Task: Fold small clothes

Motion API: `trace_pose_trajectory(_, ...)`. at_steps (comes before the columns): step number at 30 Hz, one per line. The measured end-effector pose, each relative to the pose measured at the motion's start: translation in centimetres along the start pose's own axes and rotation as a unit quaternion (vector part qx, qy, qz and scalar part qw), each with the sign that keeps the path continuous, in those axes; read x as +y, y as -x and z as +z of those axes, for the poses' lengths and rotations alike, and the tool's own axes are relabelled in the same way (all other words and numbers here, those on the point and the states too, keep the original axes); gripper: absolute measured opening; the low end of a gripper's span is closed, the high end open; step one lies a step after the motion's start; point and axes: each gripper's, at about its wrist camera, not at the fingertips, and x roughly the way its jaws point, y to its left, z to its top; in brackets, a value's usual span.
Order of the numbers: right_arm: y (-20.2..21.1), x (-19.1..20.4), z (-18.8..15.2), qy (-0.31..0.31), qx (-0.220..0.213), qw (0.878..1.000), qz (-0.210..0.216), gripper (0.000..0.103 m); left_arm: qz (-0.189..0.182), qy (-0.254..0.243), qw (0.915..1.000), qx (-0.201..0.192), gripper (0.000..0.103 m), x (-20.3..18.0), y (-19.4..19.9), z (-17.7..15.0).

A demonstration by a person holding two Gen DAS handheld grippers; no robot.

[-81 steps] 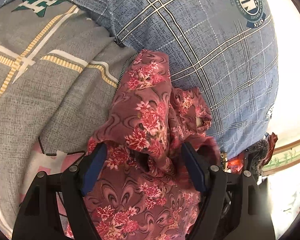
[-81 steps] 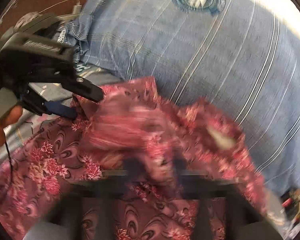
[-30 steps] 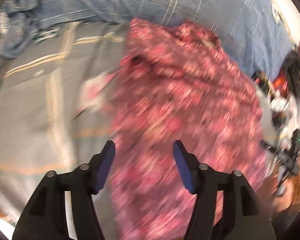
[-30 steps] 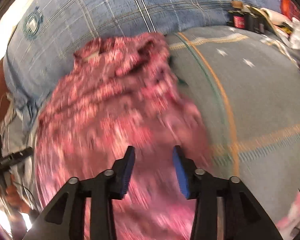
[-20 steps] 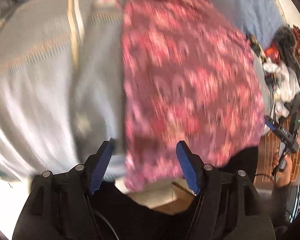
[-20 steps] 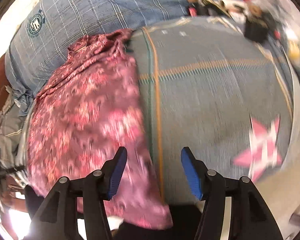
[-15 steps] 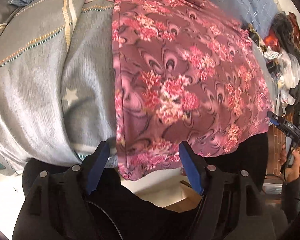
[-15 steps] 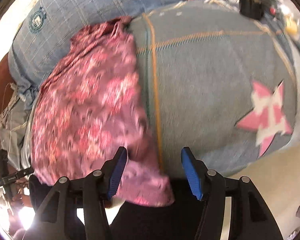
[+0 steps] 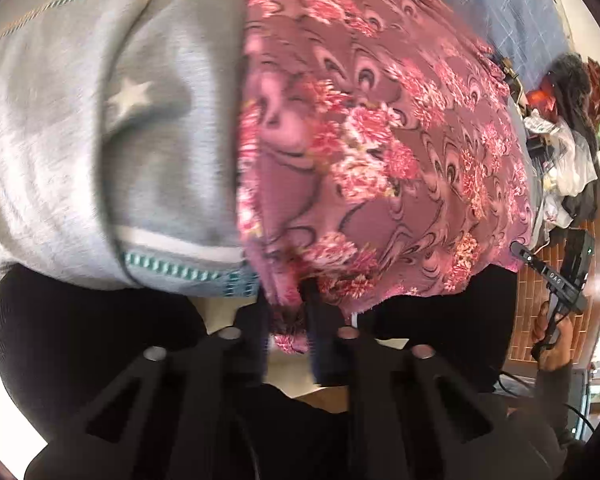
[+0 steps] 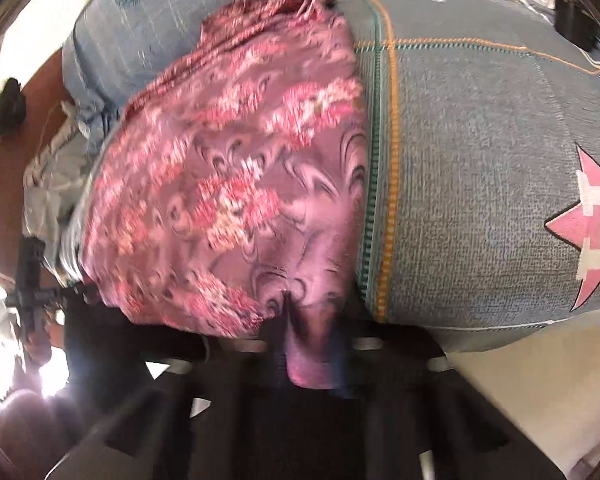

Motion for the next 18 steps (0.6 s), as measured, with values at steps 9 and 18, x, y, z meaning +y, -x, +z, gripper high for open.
trace_pose_trajectory(9, 3.8, 0.8, 1.4, -0.043, -0.078, 0.990, 0.112, 0.008, -0.094, -0.003, 0.9914, -0.091, 0.007, -1.5, 6.3, 1.7)
trace_pose_trajectory(18, 5.0, 1.1, 5.4, -0.090, -0.142, 0.966, 0.195, 0.008, -0.155, 0.025, 0.9787, -0.132, 0.007, -0.9, 8.2, 7.2)
